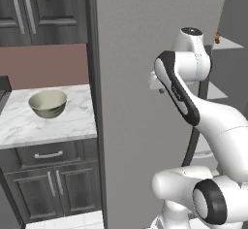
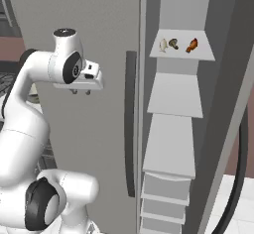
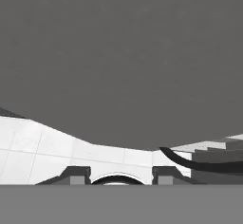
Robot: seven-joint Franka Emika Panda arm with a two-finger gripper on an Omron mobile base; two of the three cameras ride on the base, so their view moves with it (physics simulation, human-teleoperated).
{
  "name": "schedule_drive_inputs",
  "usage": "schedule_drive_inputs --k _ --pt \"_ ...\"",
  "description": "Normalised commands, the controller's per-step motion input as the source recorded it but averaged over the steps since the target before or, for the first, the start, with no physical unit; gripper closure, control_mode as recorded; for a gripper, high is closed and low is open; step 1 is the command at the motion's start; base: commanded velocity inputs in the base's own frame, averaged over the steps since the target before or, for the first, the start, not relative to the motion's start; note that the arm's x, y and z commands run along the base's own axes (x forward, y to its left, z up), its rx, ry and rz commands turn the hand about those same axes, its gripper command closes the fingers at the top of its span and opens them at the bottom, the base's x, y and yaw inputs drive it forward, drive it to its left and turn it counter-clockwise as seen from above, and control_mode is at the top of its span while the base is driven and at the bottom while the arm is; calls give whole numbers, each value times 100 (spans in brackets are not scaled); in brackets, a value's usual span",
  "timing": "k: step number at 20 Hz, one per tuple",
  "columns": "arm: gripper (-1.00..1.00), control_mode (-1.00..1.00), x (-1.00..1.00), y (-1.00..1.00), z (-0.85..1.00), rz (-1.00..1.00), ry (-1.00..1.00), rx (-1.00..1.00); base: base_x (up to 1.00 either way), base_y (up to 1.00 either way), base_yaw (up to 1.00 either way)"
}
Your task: Take the chicken drumstick, mushroom, and fish from the freezer and place them in the bowl on the counter.
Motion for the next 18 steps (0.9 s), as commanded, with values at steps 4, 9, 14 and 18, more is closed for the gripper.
schedule_drive_inputs --k 4,9,14,18 --pt "-100 -100 -4 0 -1 0 0 0 0 0 0" --pt "-100 -100 -11 -1 0 0 0 0 0 0 0" --pt "-100 -100 -27 -4 -1 -1 0 0 0 0 0" --pt "-100 100 -30 -54 -5 -10 -1 0 -7 -24 -4"
